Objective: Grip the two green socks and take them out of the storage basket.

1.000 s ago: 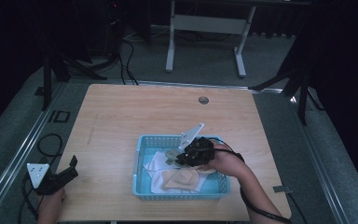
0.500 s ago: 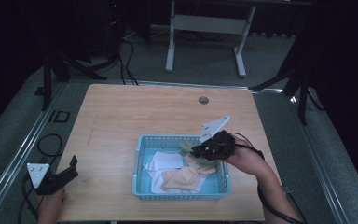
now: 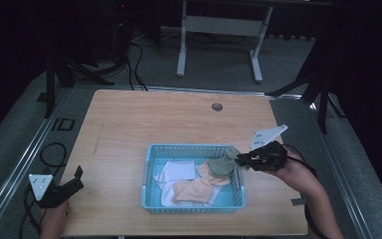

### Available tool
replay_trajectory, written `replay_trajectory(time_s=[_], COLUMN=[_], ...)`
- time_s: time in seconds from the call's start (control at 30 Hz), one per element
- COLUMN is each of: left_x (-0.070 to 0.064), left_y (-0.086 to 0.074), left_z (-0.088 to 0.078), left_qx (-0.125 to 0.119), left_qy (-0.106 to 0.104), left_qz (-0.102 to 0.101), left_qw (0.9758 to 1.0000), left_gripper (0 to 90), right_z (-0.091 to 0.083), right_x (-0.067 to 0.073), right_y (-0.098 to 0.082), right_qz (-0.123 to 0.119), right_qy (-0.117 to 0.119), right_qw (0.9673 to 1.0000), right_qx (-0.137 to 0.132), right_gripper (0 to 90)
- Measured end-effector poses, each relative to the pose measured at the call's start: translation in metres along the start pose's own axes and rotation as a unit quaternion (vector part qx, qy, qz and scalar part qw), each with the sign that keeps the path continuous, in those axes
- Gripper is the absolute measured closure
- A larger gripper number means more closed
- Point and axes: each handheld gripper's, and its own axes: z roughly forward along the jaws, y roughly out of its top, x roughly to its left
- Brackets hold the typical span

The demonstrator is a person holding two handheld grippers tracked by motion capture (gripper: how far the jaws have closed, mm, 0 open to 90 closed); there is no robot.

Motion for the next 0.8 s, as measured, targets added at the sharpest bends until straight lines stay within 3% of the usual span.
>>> replay_trajectory(time_s=[0.23,0.3,0.8], left_x=[0.0,0.0,0.0], left_y=[0.0,0.0,0.0], left_z=[0.0,0.0,0.0], left_qx=[0.0,0.0,0.0], left_qy=[0.0,0.0,0.0], left_qz=[0.001,0.002,0.0], left_qw=[1.0,1.0,1.0], left_gripper=[0.5,0.5,0.5], right_z=[-0.02,-0.024,-0.011], right_x=[-0.007,-0.008,-0.002], right_y=[-0.033,-0.051,-0.128], right_qz=[0.035,0.046,0.111], right_qy=[-0.023,-0.034,-0.031], right_qw=[0.9991,0.9984,0.9934], right_qx=[-0.007,0.001,0.003], right_gripper=[82.8,82.8,82.7])
